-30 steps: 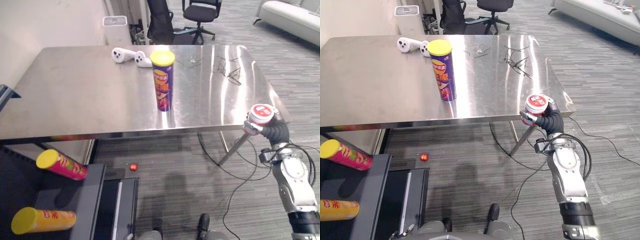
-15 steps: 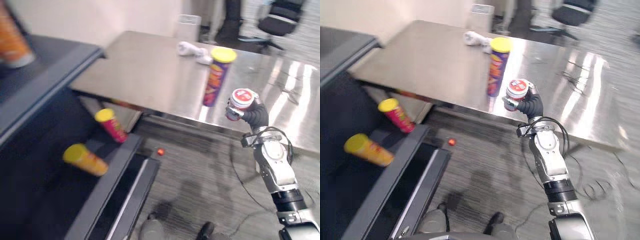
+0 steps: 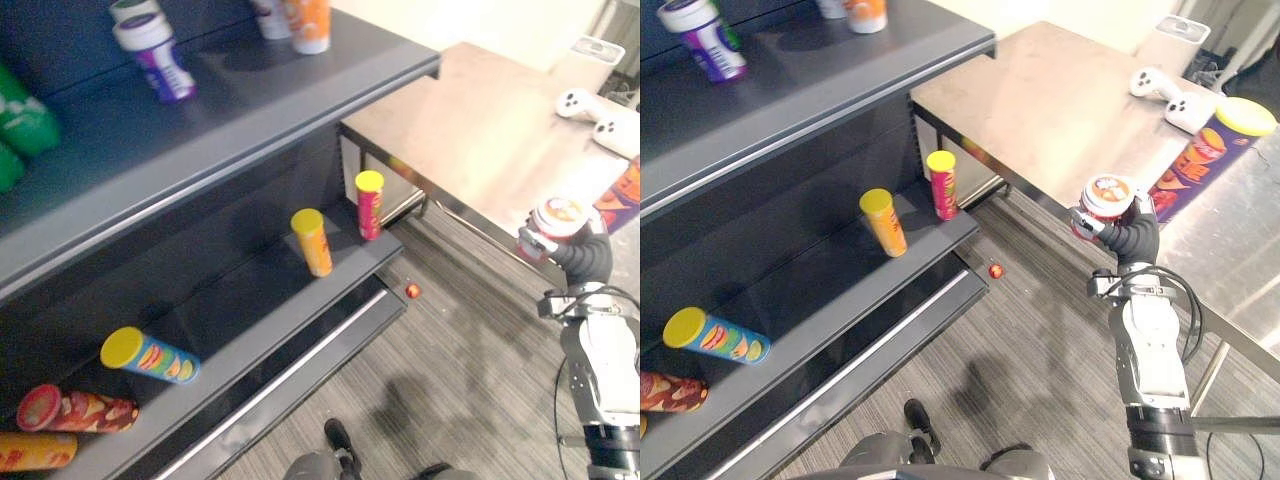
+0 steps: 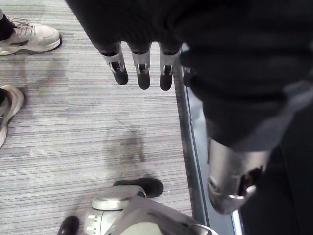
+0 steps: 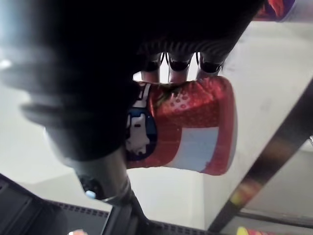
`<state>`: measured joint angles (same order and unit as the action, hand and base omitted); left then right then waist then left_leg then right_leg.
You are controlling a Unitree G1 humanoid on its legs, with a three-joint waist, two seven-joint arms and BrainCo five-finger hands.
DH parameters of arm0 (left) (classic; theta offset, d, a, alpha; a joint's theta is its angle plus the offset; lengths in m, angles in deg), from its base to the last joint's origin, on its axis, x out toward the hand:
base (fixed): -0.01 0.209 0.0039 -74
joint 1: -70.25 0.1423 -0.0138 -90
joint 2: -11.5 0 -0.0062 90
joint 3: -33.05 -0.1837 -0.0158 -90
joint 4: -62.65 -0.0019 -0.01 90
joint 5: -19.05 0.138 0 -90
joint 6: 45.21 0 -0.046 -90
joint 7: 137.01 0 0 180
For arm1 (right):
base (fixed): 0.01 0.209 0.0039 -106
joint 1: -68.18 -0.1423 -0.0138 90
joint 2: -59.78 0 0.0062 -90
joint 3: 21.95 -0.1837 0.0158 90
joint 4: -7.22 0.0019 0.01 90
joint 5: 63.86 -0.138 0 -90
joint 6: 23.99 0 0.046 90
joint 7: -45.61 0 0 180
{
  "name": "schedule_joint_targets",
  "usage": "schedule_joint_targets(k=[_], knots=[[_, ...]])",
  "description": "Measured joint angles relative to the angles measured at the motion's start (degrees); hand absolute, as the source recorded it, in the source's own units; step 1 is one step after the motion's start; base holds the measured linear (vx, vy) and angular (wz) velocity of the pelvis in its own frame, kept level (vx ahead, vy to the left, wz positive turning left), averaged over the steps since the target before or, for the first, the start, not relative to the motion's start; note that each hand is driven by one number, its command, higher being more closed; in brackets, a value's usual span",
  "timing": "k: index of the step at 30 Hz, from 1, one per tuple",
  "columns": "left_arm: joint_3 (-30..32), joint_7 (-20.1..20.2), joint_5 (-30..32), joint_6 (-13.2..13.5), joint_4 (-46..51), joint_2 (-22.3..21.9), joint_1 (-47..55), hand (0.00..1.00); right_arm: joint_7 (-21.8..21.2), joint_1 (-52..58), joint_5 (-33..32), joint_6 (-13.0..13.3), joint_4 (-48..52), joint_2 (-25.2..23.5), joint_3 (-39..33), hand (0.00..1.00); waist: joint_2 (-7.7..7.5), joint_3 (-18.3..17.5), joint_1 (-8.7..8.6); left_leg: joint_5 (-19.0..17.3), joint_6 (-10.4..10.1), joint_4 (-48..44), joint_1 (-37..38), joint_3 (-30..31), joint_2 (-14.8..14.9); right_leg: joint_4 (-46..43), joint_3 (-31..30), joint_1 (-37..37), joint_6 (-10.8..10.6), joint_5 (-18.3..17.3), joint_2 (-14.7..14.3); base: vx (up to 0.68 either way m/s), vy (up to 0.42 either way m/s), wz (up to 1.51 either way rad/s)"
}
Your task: Put the gum and the chips on the shelf.
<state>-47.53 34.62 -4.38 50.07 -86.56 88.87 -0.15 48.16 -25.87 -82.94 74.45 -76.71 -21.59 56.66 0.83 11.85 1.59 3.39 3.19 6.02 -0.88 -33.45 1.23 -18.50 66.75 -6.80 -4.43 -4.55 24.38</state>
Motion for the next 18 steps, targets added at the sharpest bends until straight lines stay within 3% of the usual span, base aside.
schedule_joint_targets(k=[3,6,7,8,9,10,14,18], knots=[[-1.33,-0.07,0.07,1.48,-0.01,0.46,0.00,0.00,0.82,2.11,0.10,-0.18,0.02,-0.81,-0.04,1.00,-0.34,-0.11,0.04,-0.17,0.26,0.01,-0.02,2.46,-1.36,-0.58,0.01,-0.91,0.02,-0.01,0.99,-0.10,0.069,0.47],[-2.31,-0.10,0.15,1.83,0.07,0.89,-0.24,0.00,1.84,2.36,0.11,-0.13,0.05,-1.04,-0.12,1.00,-0.10,-0.12,0.00,-0.75,0.87,0.00,-1.15,2.52,-1.61,1.17,-2.18,-0.43,-0.28,-0.23,-0.42,-0.10,0.057,0.48],[-2.52,-0.09,0.12,1.93,-0.19,1.32,-1.10,0.00,2.20,2.56,0.12,-0.10,0.04,-1.48,-0.67,1.00,-1.28,0.07,-0.37,-3.39,-0.40,-0.69,-0.81,1.31,-2.06,3.79,-2.79,0.10,-0.30,-0.34,-0.23,-0.11,0.064,0.51],[-1.79,-0.01,-0.01,1.92,-0.66,2.28,-1.65,0.00,2.24,2.75,0.18,0.05,0.27,-3.21,-1.54,1.00,-2.85,0.17,-0.10,-4.26,2.50,-8.94,-1.83,-2.09,-0.72,2.37,-3.73,0.71,-0.47,-0.22,1.47,-0.07,0.036,0.33],[-1.59,0.02,-0.02,1.95,-0.67,2.51,-1.07,0.00,2.23,2.57,0.32,0.45,0.47,-3.25,-1.57,1.00,-1.74,0.04,0.29,-7.54,2.00,-9.56,-0.75,-0.81,0.37,0.43,-4.41,0.70,-0.31,-0.32,1.30,-0.03,0.030,0.07],[-1.61,-0.03,-0.05,1.88,-0.92,2.92,-1.33,0.00,2.27,2.36,0.59,0.64,0.38,-3.74,-1.47,1.00,-2.34,0.35,0.38,-6.99,1.83,-8.50,-0.58,-0.26,-0.48,0.07,-5.87,0.82,-0.79,0.26,1.80,-0.04,0.026,0.10],[-1.63,0.14,-0.15,2.09,0.32,2.72,-1.37,0.00,2.24,1.09,0.92,1.19,0.37,-3.12,-1.56,1.00,-2.02,0.30,0.18,-6.70,1.43,-5.42,-0.93,-0.80,-1.19,3.01,-7.77,2.70,-0.05,0.69,-0.31,-0.06,0.068,0.17],[-1.03,1.04,-1.01,2.05,-0.13,2.16,-1.28,0.00,0.73,-2.11,1.20,2.45,0.38,-3.10,-1.01,1.00,-1.91,0.41,0.65,-6.65,1.37,-6.47,-1.08,-2.37,-0.80,2.30,-10.47,3.82,0.02,0.64,-0.12,-0.01,0.057,-0.05]])
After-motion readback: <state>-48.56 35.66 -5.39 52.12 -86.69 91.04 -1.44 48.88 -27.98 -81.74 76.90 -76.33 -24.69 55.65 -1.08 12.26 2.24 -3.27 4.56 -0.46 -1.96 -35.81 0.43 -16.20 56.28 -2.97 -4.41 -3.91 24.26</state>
